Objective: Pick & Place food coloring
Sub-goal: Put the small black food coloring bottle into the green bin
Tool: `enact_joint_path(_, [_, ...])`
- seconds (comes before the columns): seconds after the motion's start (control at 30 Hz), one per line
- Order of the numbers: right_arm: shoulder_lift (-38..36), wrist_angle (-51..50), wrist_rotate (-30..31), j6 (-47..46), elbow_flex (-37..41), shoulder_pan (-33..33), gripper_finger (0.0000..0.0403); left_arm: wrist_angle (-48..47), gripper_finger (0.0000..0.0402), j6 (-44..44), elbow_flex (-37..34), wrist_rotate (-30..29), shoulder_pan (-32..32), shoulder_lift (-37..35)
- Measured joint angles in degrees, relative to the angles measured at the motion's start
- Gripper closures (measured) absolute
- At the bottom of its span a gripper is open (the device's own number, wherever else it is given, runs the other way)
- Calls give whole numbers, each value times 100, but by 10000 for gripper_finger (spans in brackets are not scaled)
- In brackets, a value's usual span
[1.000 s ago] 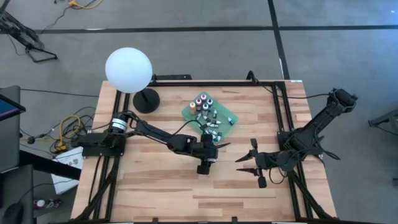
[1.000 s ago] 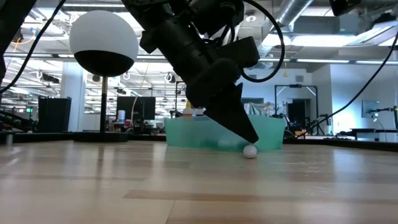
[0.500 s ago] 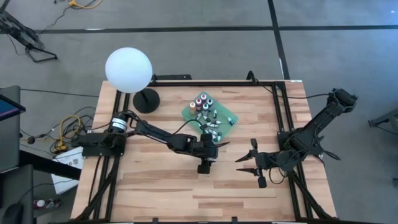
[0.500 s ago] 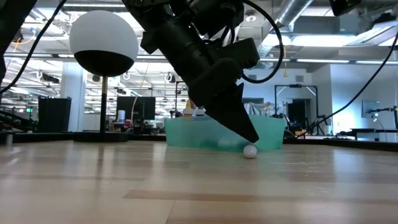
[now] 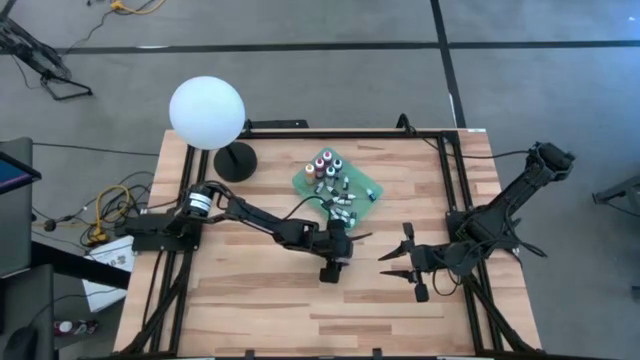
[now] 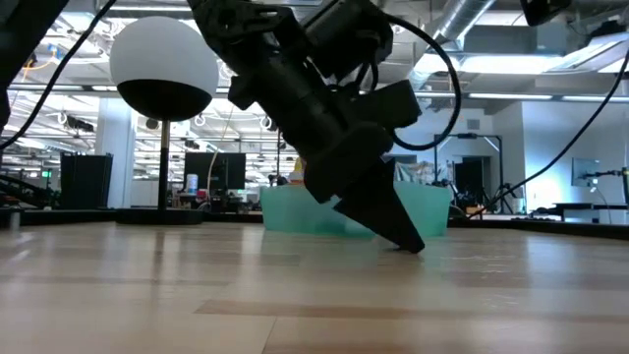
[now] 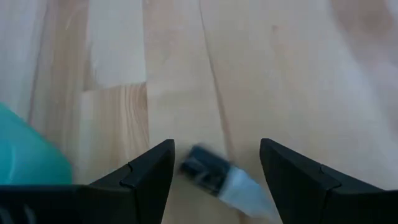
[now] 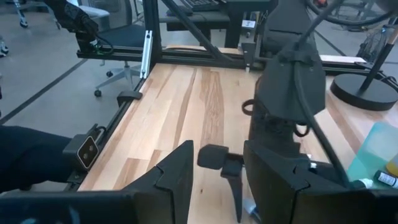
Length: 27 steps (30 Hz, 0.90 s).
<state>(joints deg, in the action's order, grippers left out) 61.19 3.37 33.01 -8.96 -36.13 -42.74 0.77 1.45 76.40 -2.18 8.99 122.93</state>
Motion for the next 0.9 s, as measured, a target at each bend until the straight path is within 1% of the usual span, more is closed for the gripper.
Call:
enact_joint_path(0.4, [1,-59,-10,-10,1,1,269,39,170,45,20,-4,-7,144])
enact_joint_path(0.9, [0,-61,-13,-21,1,1,269,-233,170,-23,22,110,0,163])
